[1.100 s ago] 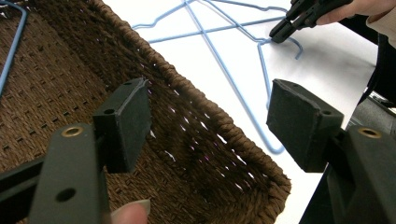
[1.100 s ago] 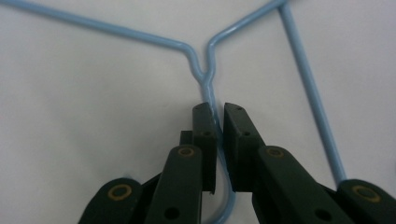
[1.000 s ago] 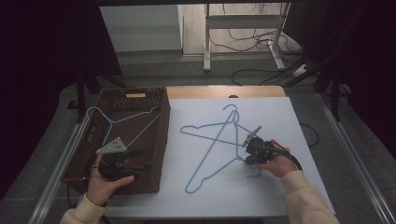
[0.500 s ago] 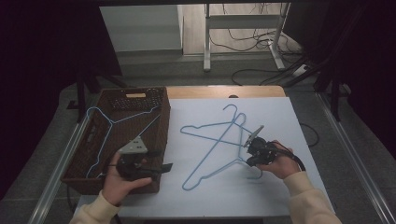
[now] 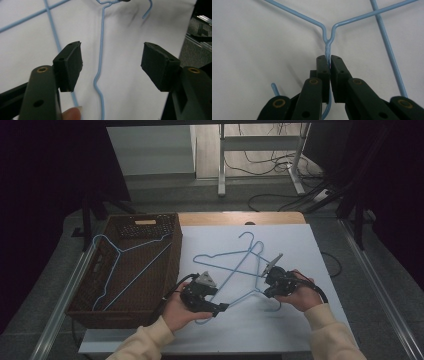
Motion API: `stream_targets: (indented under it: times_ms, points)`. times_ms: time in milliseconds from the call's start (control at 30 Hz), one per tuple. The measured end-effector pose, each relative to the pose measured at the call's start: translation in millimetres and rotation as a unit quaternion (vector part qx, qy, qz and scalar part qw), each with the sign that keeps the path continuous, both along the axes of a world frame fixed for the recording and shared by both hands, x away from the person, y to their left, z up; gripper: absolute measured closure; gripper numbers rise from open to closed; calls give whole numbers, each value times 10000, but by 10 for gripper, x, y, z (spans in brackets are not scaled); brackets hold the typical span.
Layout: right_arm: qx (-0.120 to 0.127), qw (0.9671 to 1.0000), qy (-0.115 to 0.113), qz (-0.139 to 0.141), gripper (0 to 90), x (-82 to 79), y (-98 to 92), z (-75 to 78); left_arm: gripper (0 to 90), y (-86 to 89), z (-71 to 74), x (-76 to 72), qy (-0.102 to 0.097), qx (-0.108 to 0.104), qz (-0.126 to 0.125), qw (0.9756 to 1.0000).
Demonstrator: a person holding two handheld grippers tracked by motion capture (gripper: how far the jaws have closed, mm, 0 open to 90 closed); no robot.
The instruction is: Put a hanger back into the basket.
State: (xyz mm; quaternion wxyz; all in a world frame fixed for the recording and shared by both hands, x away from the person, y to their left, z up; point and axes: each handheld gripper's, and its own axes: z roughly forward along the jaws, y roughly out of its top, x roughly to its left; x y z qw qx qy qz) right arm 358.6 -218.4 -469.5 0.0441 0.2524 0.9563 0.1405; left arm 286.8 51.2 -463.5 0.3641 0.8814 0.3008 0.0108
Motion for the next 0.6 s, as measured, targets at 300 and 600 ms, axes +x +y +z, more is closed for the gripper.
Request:
stream_targets:
  times_ms: [300, 600]
  points:
    - [24, 10000, 3, -5, 862, -4, 7, 15, 413, -338, -271, 206, 172, 241, -65, 9995]
    - [10, 10000, -54, 26, 861, -20, 25, 45, 531, -490, -465, 361, 275, 336, -103, 9990]
